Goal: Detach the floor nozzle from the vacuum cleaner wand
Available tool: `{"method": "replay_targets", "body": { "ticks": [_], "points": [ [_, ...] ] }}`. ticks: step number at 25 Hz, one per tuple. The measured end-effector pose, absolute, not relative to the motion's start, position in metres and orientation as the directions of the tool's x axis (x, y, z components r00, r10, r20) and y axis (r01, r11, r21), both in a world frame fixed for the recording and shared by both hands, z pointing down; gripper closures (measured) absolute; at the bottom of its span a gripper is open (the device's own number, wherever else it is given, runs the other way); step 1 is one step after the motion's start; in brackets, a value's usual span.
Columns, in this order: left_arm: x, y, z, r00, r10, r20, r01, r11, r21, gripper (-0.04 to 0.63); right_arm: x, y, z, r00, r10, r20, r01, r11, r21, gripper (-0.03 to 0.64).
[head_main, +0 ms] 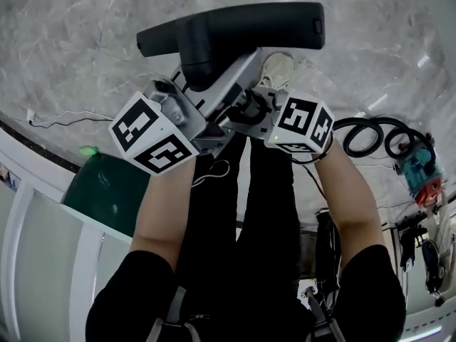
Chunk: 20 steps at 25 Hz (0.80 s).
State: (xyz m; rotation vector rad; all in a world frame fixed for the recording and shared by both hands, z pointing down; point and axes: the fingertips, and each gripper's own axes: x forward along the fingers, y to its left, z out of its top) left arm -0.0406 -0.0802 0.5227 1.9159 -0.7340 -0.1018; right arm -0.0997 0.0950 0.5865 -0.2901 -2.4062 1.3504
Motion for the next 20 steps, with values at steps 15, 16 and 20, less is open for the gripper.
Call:
{"method": "replay_targets", "body": {
  "ticks": [15, 16, 20],
  "points": [
    [-0.081, -0.108, 0.528, 0.798, -0.578, 0.173, -0.377, -0.253, 0.891, 0.528, -0.014, 0.177, 0.665, -0.777, 0.493, 0.392, -0.050, 0.572, -0.819, 0.526],
    [-0.085, -0.105, 0.533, 0.793, -0.581, 0.185, -0.385, -0.240, 0.891, 0.528, -0.015, 0.171, 0.671, -0.766, 0.488, 0.418, -0.068, 0.586, -0.808, 0.526],
    [-0.083, -0.096, 0.551, 0.793, -0.563, 0.234, -0.412, -0.212, 0.886, 0.528, -0.019, 0.142, 0.688, -0.768, 0.410, 0.493, -0.149, 0.634, -0.759, 0.526]
  ]
}}
